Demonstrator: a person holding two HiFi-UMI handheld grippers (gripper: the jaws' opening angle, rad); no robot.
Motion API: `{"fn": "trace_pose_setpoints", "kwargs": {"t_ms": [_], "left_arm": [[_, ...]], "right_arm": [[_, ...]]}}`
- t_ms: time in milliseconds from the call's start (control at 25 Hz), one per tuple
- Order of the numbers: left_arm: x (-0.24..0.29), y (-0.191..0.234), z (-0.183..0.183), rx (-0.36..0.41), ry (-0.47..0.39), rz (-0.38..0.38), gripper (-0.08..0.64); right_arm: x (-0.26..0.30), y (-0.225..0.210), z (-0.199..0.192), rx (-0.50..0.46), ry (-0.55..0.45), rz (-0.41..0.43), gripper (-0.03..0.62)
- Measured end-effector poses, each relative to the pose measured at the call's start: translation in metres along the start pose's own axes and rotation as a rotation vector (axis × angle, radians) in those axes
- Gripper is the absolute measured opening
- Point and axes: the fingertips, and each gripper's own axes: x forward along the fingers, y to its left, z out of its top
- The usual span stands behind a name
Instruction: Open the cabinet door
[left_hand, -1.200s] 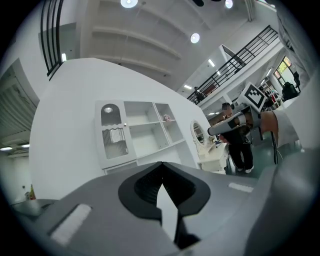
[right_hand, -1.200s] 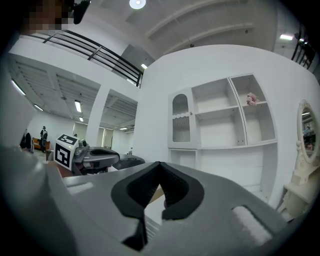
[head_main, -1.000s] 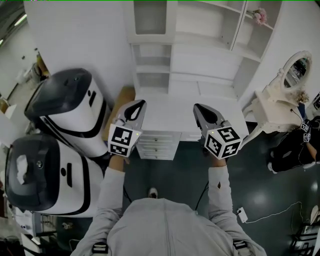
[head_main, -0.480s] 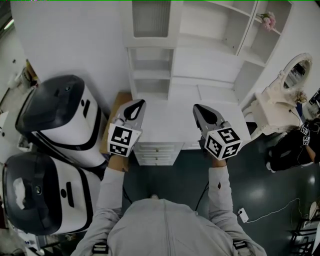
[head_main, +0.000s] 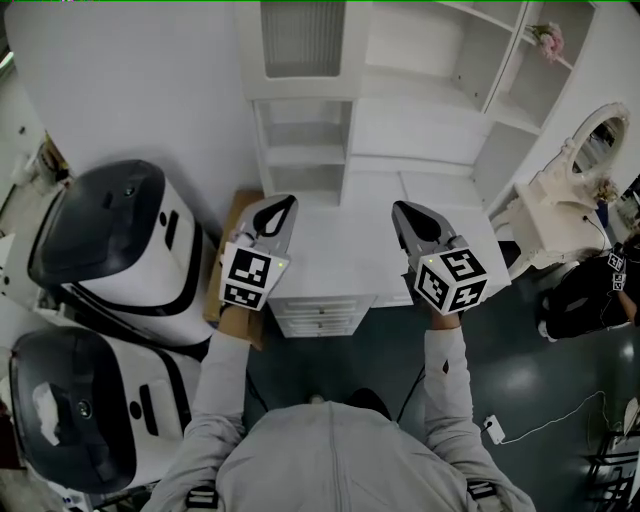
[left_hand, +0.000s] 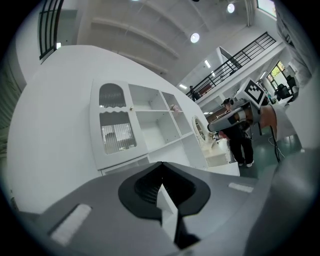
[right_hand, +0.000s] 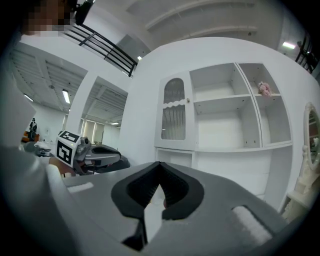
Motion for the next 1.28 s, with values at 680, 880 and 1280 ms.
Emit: {"fn": "trace_pose_setpoints", "kwargs": {"t_ms": [680, 880, 1280], "left_arm": [[0.123, 0.07, 0.043, 0.05, -0.076, 0.079, 0.028], [0.177, 0.094, 0.082, -0.008, -0.156, 0.106, 0.034], [0.252, 0.144, 0.184, 0.127, -0.286, 0.214, 0.064]], "right_arm": [[0.12, -0.103, 0.058, -0.059, -0.102, 0.085, 0.002], [0.164, -0.144, 0.082, -0.079, -0.129, 0.135, 0.017], [0.233, -0.175, 0.131, -0.149, -0.17, 0.286, 0.121]]}}
